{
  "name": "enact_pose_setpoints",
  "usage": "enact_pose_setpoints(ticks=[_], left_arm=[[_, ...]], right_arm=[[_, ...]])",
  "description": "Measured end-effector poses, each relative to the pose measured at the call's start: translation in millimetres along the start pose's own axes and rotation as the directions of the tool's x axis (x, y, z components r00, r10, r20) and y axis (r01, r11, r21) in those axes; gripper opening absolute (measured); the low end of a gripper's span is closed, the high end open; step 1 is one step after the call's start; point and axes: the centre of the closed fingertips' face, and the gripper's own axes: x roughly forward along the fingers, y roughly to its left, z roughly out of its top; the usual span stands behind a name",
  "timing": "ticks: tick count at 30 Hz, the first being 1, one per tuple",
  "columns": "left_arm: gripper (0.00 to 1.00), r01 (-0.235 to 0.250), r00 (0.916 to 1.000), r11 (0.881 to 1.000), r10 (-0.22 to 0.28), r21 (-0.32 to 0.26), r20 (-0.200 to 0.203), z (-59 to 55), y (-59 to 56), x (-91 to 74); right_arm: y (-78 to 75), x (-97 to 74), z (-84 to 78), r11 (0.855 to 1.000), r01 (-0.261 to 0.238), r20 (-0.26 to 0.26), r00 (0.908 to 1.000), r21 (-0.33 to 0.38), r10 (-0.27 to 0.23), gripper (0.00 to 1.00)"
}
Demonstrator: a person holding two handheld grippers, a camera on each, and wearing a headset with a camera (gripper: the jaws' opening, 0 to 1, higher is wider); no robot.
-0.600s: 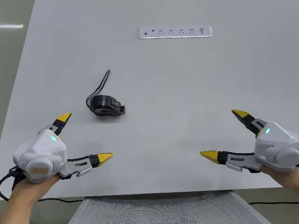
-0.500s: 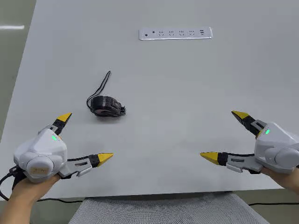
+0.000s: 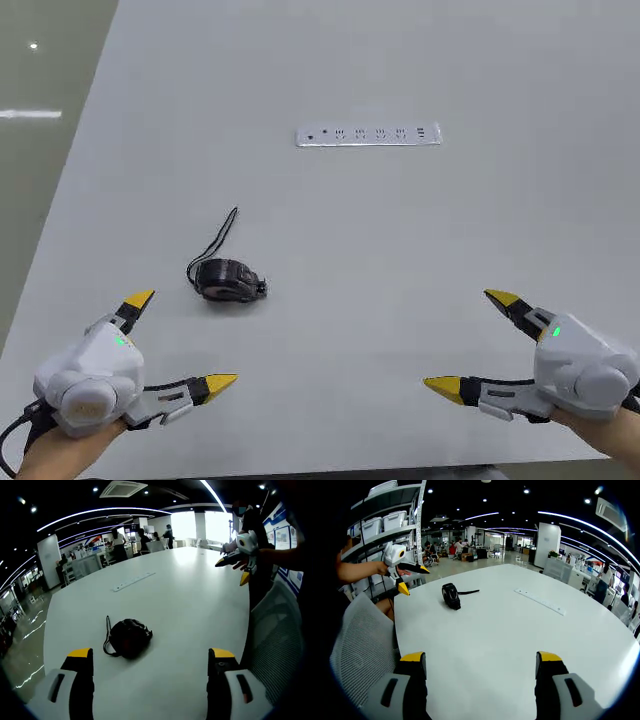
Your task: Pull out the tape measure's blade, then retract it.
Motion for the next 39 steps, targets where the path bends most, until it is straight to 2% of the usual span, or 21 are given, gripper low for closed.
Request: enact_pose_setpoints(ticks=[7,14,18,23,30,34,39], left_arm=[[0.93,-0.005,1.0000,1.000,0.005,0.005,-0.003,-1.1,9.3,1.0],[0.92,0.005,0.9996,1.000,-0.004,0.025,-0.029,-5.9,13.2,-0.2],[0.91,0.019,0.9991,0.999,-0.017,0.034,-0.038,-7.4,15.2,2.8],[0.89,0.051,0.9970,0.997,-0.048,0.053,-0.061,-10.2,15.9,10.0],[0.82,0.087,0.9931,0.993,-0.080,0.080,-0.086,-13.5,24.2,18.6],[0.73,0.111,0.9909,0.987,-0.101,0.119,-0.089,-9.6,30.4,23.7],[0.66,0.137,0.9871,0.977,-0.121,0.161,-0.105,-3.2,38.9,34.1]], right_arm=[[-3.7,-3.0,3.2,1.000,0.008,-0.001,1.0000,-0.014,-0.008,0.92],[-5.4,-9.2,4.6,1.000,0.015,0.005,0.9999,-0.022,-0.015,0.92],[-5.9,-10.5,3.2,1.000,0.010,0.000,0.9999,-0.024,-0.010,0.92],[-2.9,-10.3,-0.3,1.000,-0.018,-0.017,0.9997,-0.018,0.017,0.89],[-5.5,-9.7,-3.4,0.999,-0.024,-0.030,0.9993,-0.021,0.023,0.89],[-6.4,-9.6,-6.7,0.999,-0.034,-0.039,0.9987,-0.031,0.033,0.88],[-7.6,-8.8,-7.3,0.998,-0.046,-0.038,0.9983,-0.035,0.044,0.85]])
